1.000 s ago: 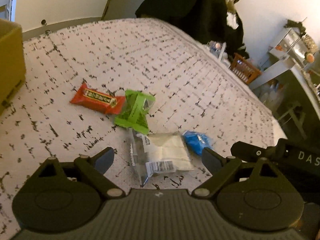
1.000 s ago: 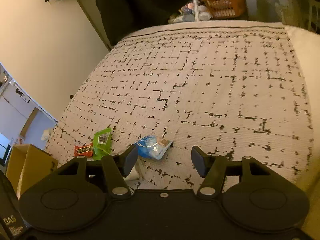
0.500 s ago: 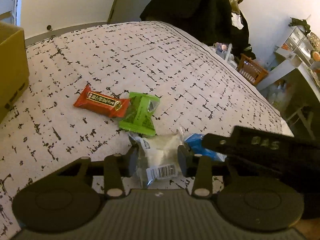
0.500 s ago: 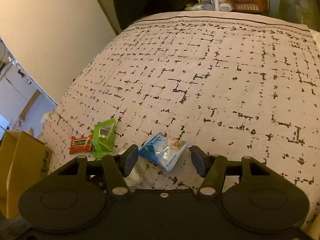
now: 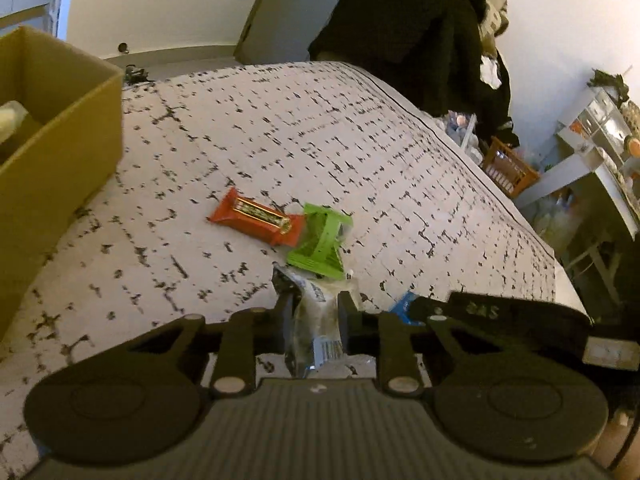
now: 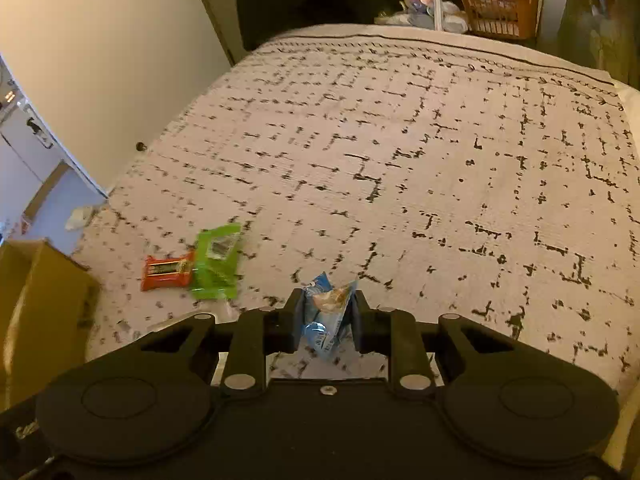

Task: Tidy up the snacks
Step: 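Grasp clear white pack with left gripper while right grasps blue pack, then carry the clear white pack and blue pack over the cardboard box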

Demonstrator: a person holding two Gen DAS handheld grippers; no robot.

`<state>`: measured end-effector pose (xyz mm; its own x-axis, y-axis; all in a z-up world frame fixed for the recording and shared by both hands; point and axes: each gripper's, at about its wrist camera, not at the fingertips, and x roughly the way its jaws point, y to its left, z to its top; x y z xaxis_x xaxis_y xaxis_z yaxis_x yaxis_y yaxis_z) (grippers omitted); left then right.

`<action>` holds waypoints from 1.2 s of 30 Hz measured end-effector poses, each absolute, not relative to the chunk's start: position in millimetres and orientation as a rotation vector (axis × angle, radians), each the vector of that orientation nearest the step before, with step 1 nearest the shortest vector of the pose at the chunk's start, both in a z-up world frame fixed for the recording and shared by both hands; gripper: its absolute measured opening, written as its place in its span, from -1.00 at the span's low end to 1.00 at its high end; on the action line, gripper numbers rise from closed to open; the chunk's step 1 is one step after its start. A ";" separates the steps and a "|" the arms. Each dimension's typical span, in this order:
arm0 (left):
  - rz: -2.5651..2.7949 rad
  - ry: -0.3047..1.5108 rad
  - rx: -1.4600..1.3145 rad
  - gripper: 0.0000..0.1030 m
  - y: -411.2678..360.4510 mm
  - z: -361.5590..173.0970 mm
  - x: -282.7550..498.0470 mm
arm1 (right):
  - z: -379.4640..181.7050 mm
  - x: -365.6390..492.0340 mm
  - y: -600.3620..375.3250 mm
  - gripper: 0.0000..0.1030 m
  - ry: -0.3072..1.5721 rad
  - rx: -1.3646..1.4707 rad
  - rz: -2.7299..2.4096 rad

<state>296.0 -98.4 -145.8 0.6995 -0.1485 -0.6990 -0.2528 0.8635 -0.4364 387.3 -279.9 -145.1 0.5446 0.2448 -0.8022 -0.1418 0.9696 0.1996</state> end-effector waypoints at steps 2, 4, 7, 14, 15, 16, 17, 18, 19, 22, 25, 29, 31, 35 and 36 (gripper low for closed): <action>0.060 0.796 -0.547 -0.64 -95.7 -140.9 291.0 | -135.8 381.8 -274.9 -0.55 0.952 0.098 0.233; 0.060 0.785 -0.549 -0.65 -93.4 -135.8 285.7 | -123.4 375.3 -270.3 -0.55 0.931 0.094 0.243; 0.058 0.764 -0.559 -0.65 -88.6 -125.5 276.6 | -103.7 367.1 -261.2 -0.55 0.897 0.086 0.265; 0.075 0.698 -0.554 -0.66 -76.0 -93.2 254.9 | -65.5 343.9 -235.4 -0.55 0.831 0.068 0.311; 0.080 0.691 -0.555 -0.66 -73.0 -88.7 252.0 | -61.5 340.1 -234.0 -0.55 0.827 0.078 0.314; 0.085 0.683 -0.553 -0.66 -70.0 -83.7 249.0 | -55.8 335.7 -231.4 -0.55 0.816 0.080 0.318; 0.090 0.673 -0.545 -0.66 -67.4 -78.1 245.2 | -49.4 330.8 -227.5 -0.55 0.800 0.073 0.325; 0.097 0.662 -0.537 -0.66 -64.7 -72.7 241.3 | -44.1 326.6 -224.0 -0.55 0.786 0.065 0.330; 0.103 0.653 -0.535 -0.66 -61.5 -67.4 237.5 | -39.8 322.7 -221.0 -0.55 0.775 0.061 0.333; 0.118 0.618 -0.535 -0.66 -50.6 -51.6 225.4 | -29.0 311.3 -212.3 -0.55 0.750 0.062 0.351; 0.128 0.601 -0.535 -0.66 -41.8 -40.1 215.6 | -20.8 301.6 -204.3 -0.55 0.733 0.067 0.367; 0.145 0.564 -0.534 -0.66 -30.1 -24.4 199.0 | -10.4 289.7 -194.4 -0.55 0.702 0.086 0.375; 0.151 0.550 -0.533 -0.66 -25.5 -18.7 193.3 | -6.5 285.2 -189.3 -0.55 0.689 0.091 0.379; 0.165 0.529 -0.531 -0.66 -14.6 -10.5 181.0 | -0.3 276.1 -177.0 -0.55 0.666 0.097 0.401; 0.168 0.527 -0.528 -0.65 -12.4 -9.1 178.5 | 0.8 273.9 -173.3 -0.55 0.660 0.097 0.407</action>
<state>178.5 -12.4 -9.1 0.8544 0.0194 -0.5193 -0.2845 0.8536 -0.4363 273.9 -173.3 0.8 0.7143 0.3972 -0.5762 -0.3365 0.9169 0.2148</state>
